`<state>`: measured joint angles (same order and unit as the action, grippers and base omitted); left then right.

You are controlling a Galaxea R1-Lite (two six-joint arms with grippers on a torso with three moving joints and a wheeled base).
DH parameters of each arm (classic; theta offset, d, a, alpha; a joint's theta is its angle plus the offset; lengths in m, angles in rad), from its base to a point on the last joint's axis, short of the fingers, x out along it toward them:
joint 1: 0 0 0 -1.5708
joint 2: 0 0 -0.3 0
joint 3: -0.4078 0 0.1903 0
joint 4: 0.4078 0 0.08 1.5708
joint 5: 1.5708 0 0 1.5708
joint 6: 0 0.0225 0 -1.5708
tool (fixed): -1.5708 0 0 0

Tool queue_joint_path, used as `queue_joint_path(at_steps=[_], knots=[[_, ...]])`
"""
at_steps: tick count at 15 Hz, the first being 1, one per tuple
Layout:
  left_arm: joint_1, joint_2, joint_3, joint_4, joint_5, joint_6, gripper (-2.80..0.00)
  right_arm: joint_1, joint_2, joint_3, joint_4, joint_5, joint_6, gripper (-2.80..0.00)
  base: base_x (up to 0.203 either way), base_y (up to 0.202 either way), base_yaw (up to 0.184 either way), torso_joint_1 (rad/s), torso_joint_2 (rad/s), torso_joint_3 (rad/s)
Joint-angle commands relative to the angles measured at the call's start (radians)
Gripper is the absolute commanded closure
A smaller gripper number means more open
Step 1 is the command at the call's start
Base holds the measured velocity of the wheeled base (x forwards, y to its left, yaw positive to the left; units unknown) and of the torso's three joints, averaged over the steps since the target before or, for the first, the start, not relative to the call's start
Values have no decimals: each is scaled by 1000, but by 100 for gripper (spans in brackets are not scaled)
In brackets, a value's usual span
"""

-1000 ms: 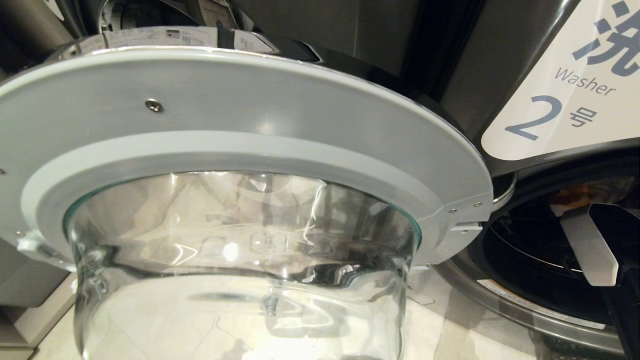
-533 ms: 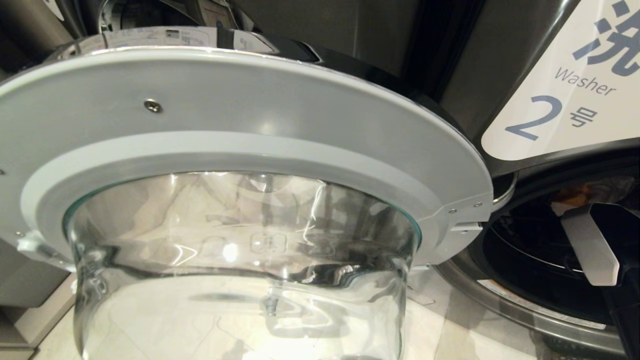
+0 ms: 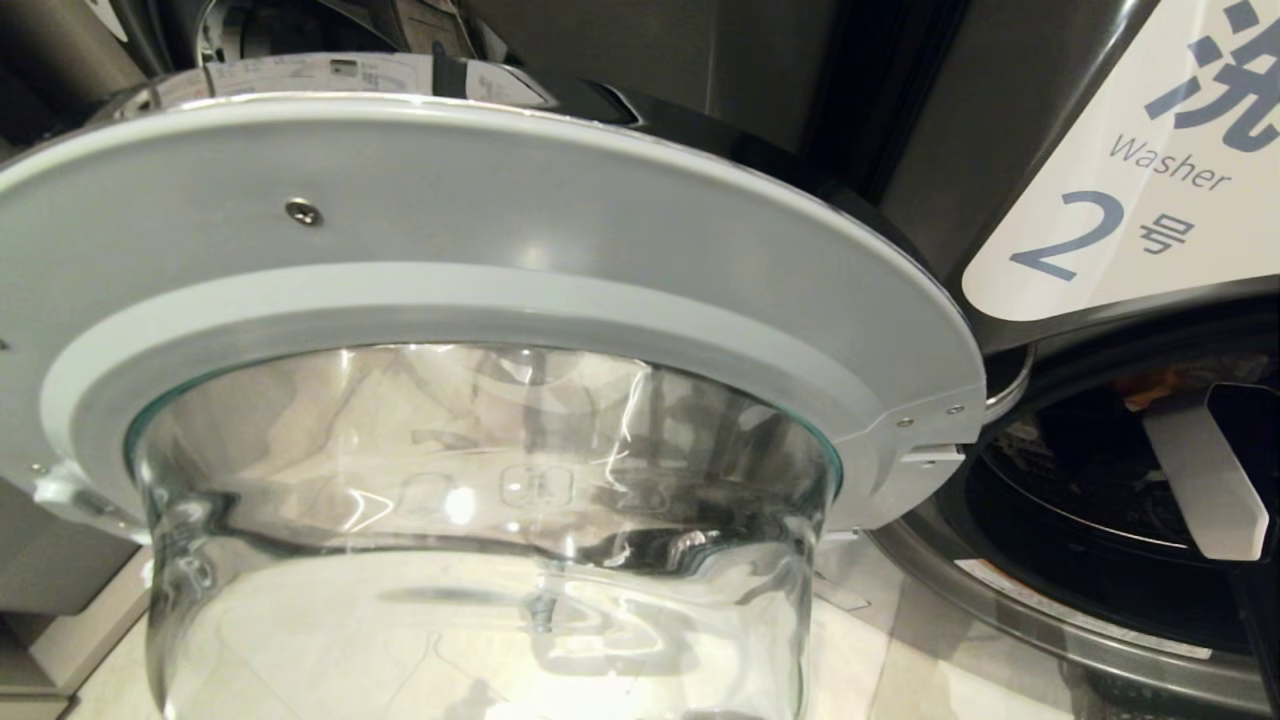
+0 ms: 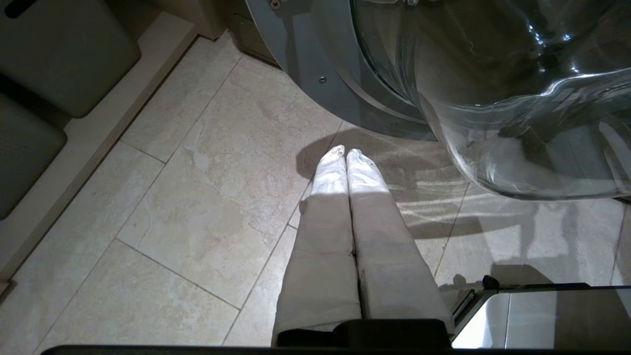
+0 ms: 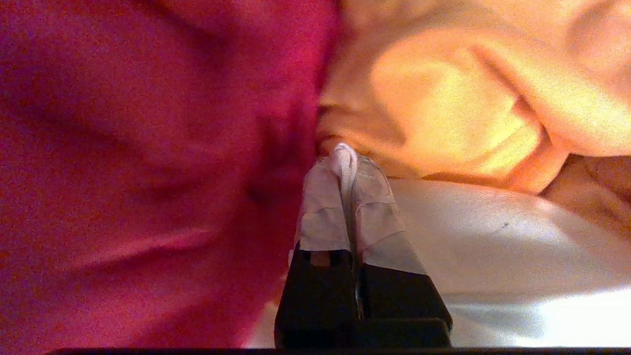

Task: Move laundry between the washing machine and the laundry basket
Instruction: Pick a cloth and place it into the basket

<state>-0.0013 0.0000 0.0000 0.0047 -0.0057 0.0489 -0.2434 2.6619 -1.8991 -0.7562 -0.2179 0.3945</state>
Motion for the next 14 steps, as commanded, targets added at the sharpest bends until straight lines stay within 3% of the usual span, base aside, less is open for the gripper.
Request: queue_joint_path(at_steps=[1,6,14], knots=[[0,0,2,0,0,0,0,6,-95,72,-12,-4,0,0,0,0,0,0,0,0],[0,0,2,0,0,0,0,7,-212,279,-47,-8,4,0,0,0,0,0,0,0],[0,0,2,0,0,0,0,18,-486,753,-216,-8,4,0,0,0,0,0,0,0]])
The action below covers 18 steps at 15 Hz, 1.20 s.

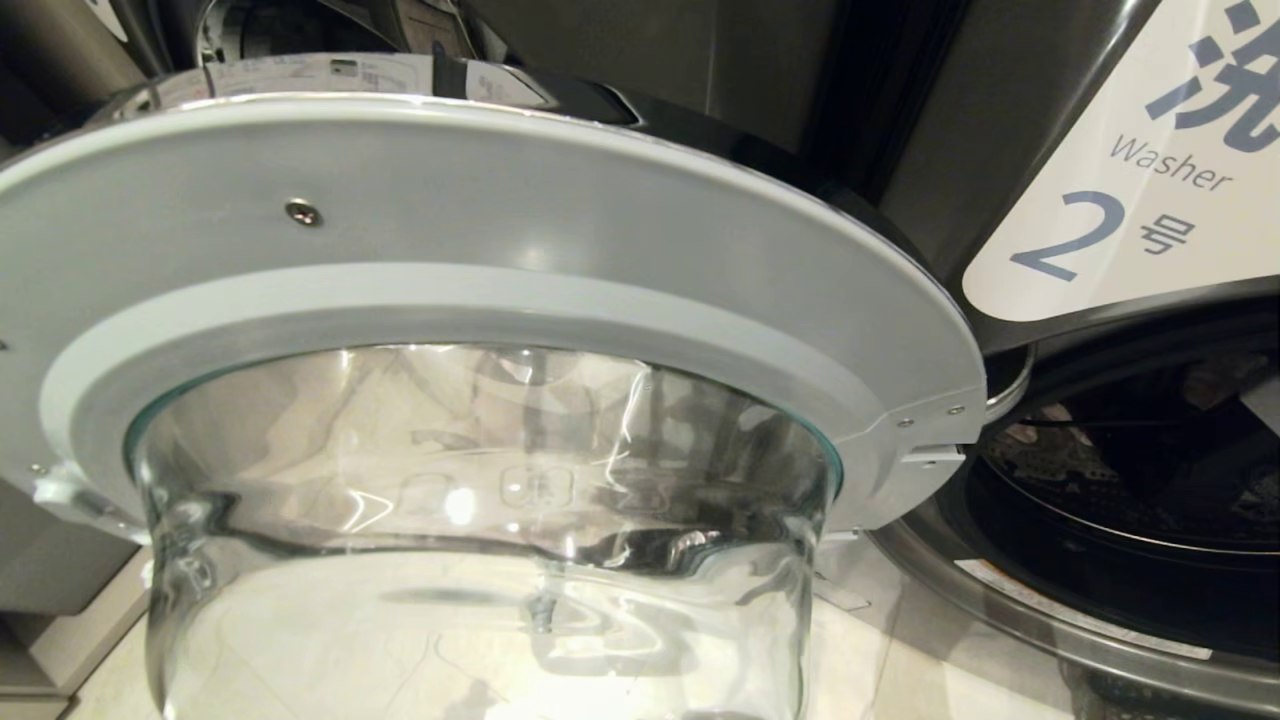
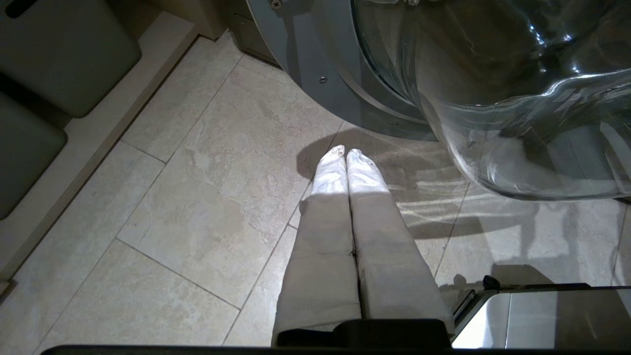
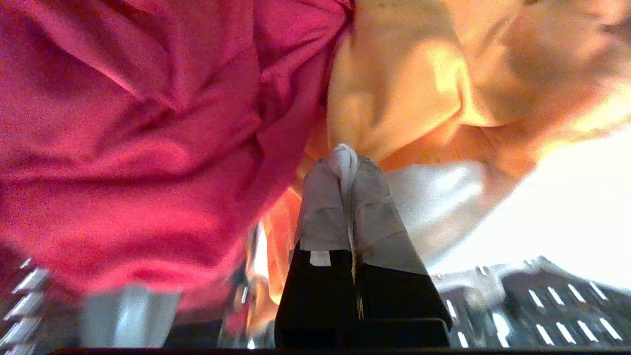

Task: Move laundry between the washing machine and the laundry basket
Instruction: Pick a cloth and place it into the basket

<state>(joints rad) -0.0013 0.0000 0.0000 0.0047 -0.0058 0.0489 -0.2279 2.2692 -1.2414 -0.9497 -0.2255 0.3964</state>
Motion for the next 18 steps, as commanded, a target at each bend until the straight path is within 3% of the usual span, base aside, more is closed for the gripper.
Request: queue_joint_path(at_steps=[1,9,18], knots=[[0,0,2,0,0,0,0,3,-131,158,-46,0,3,0,0,0,0,0,0,0],[0,0,2,0,0,0,0,19,-426,715,-272,4,0,0,0,0,0,0,0,0],[0,0,2,0,0,0,0,22,-787,1054,-302,38,-25,0,0,0,0,0,0,0]])
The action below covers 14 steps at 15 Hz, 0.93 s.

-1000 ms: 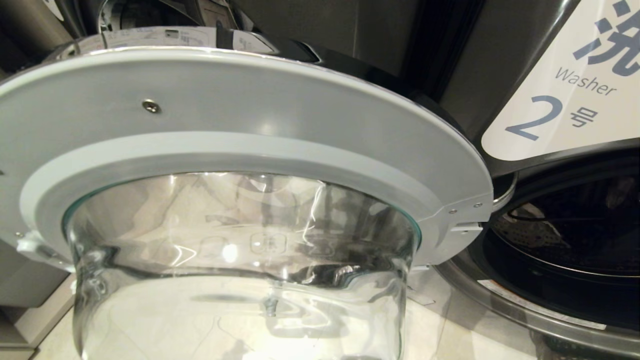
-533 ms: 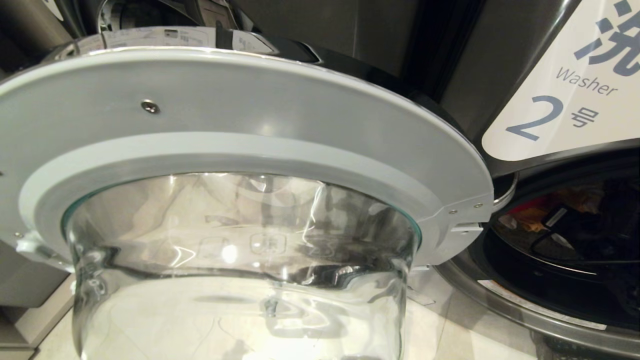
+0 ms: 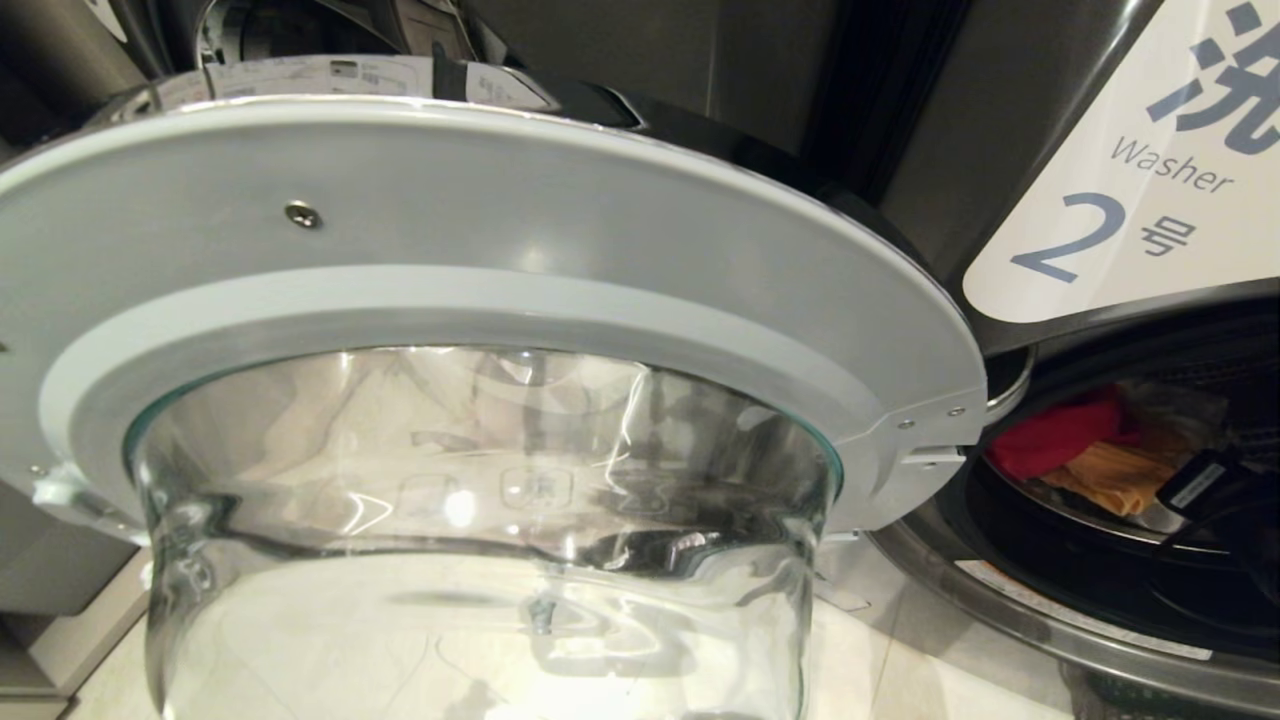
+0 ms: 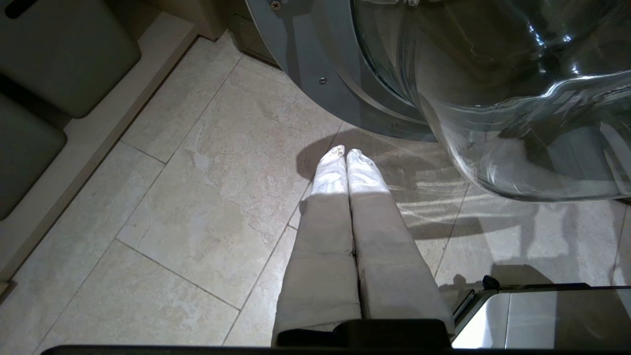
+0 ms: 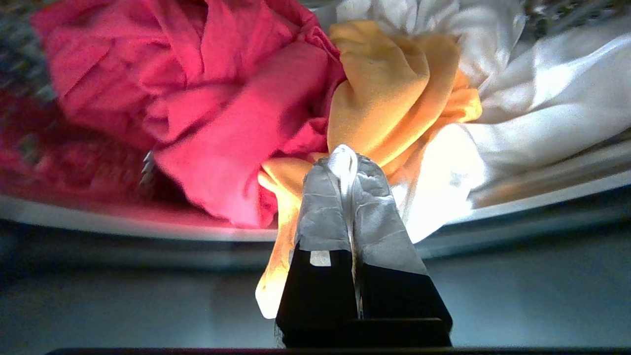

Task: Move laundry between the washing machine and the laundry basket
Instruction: Pick a cloth and place it into the basket

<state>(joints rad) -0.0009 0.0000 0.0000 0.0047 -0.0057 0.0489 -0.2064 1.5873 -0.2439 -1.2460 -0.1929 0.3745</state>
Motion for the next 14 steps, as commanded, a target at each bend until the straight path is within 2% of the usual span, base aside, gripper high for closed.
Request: queue_joint_path(at_steps=[1,5,14], knots=[[-1,0,2,0,0,0,0,1,-150,87,-3,22,-13,0,0,0,0,0,0,0],[-1,0,2,0,0,0,0,1,-288,112,112,49,-23,0,0,0,0,0,0,0],[-1,0,2,0,0,0,0,1,-641,135,482,117,-58,0,0,0,0,0,0,0]])
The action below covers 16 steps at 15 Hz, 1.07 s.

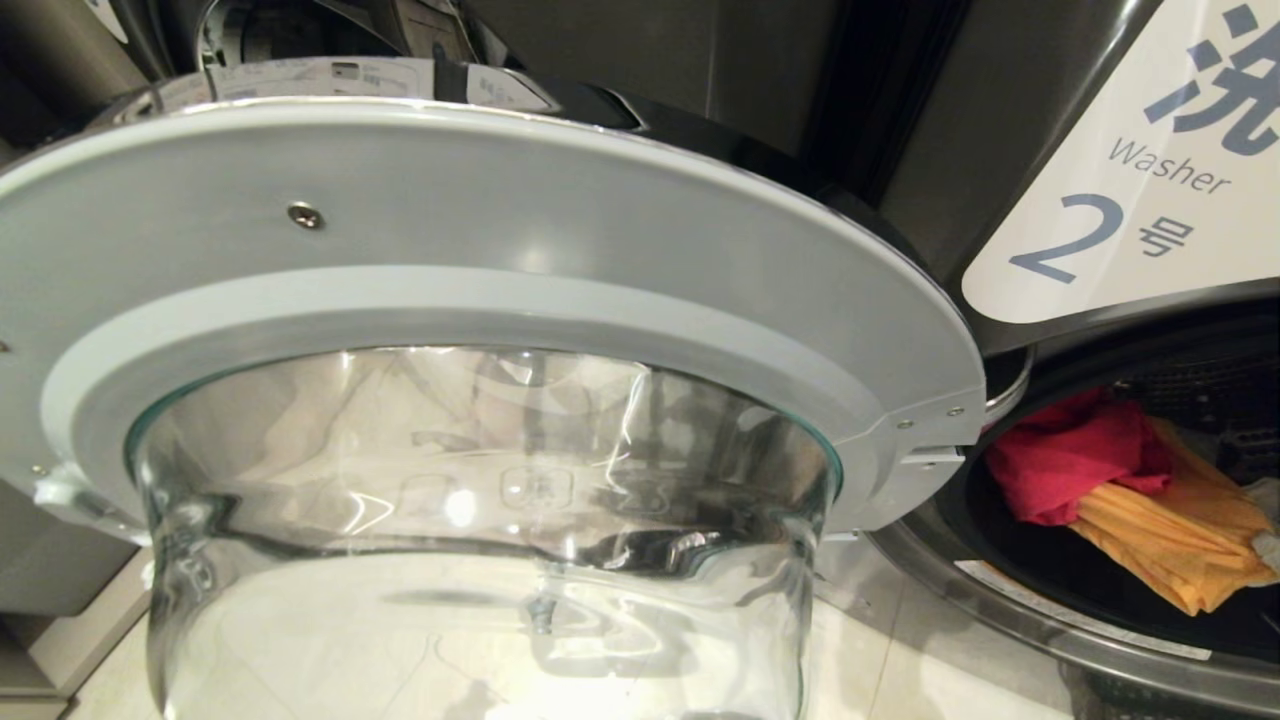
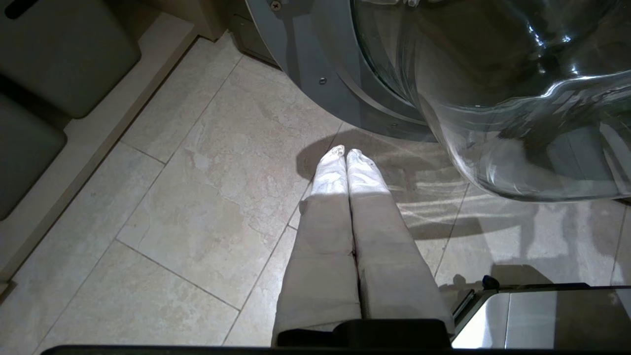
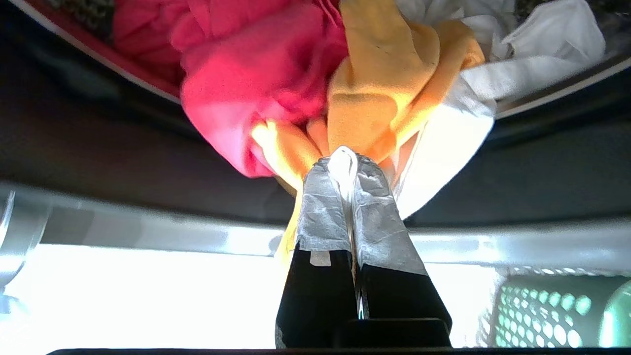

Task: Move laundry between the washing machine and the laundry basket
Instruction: Pick a cloth and place it into the basket

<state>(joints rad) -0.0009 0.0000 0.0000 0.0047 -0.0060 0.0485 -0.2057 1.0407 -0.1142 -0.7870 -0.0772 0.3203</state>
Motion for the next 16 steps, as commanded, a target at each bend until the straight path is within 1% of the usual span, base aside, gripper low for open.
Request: queue_joint_path(at_steps=[1,6,10,12,14,16], knots=[[-1,0,2,0,0,1,0,0,-142,9,57,3,-17,0,0,0,0,0,0,0],[1,0,2,0,0,1,0,-2,-385,11,254,4,-40,0,0,0,0,0,0,0],[-1,0,2,0,0,1,0,-3,-519,-3,334,0,-65,0,0,0,0,0,0,0],[1,0,2,0,0,1,0,-3,-588,-22,416,4,-81,0,0,0,0,0,0,0],[1,0,2,0,0,1,0,-4,-621,-53,479,9,-103,0,0,0,0,0,0,0],[-1,0,2,0,0,1,0,-4,-624,-72,499,12,-121,0,0,0,0,0,0,0]])
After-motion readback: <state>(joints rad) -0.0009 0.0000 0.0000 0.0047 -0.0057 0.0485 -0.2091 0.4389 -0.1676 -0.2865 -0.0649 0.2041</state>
